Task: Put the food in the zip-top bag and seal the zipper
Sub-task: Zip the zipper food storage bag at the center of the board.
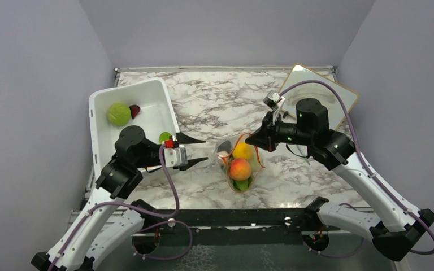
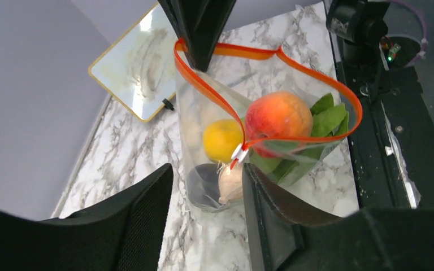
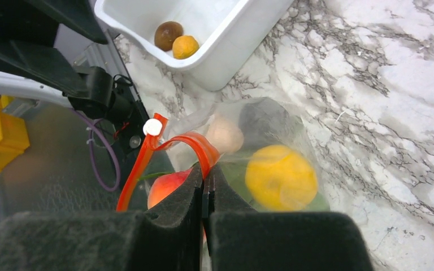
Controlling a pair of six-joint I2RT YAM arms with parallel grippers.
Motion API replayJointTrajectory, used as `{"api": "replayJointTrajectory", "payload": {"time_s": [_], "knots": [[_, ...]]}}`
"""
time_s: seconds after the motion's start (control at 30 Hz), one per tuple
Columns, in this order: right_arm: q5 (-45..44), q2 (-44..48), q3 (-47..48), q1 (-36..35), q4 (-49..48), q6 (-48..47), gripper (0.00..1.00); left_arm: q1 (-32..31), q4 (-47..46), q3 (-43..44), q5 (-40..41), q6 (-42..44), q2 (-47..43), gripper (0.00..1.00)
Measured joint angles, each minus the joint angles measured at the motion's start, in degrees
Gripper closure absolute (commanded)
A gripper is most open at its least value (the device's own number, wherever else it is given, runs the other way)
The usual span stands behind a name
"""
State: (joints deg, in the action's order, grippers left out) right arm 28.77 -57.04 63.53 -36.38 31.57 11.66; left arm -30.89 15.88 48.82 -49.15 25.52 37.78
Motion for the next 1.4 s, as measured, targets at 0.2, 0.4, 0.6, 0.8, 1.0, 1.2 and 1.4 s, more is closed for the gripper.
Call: {"api": "replayJointTrajectory", "payload": {"time_s": [0.2, 0.4, 0.6, 0.8, 1.0, 1.2, 1.4], "knots": [[3.3, -0.4, 0.2, 0.0, 1.5, -0.4, 0.99, 0.0, 0.2, -3.8, -4.8, 4.1, 3.2, 0.43], [5.5, -1.1, 0.2, 0.0, 1.4, 0.2, 0.99, 0.0, -0.4, -6.8, -9.4, 5.7, 6.3, 0.34], [7.7, -1.8, 0.2, 0.0, -0.3, 1.9, 0.99, -0.5, -5.3, -9.1, -12.5, 4.8, 7.6, 0.34], [10.9, -2.5, -0.3, 0.0, -4.0, 4.6, 0.99, -1.9, -10.8, -13.7, -12.3, 3.1, 8.1, 0.4], [12.9, -3.1, -1.0, 0.0, -6.1, 6.0, 0.99, -2.2, -15.3, -15.6, -11.3, 1.8, 7.3, 0.48], [13.3, -3.3, -2.1, 0.0, -6.8, 6.5, 0.99, -2.2, -19.1, -16.0, -10.6, 0.5, 5.8, 0.91], [10.5, -3.7, -2.1, 0.0, -6.6, 6.5, 0.89, -2.2, -19.7, -16.2, -10.1, -0.4, 5.4, 1.0]]}}
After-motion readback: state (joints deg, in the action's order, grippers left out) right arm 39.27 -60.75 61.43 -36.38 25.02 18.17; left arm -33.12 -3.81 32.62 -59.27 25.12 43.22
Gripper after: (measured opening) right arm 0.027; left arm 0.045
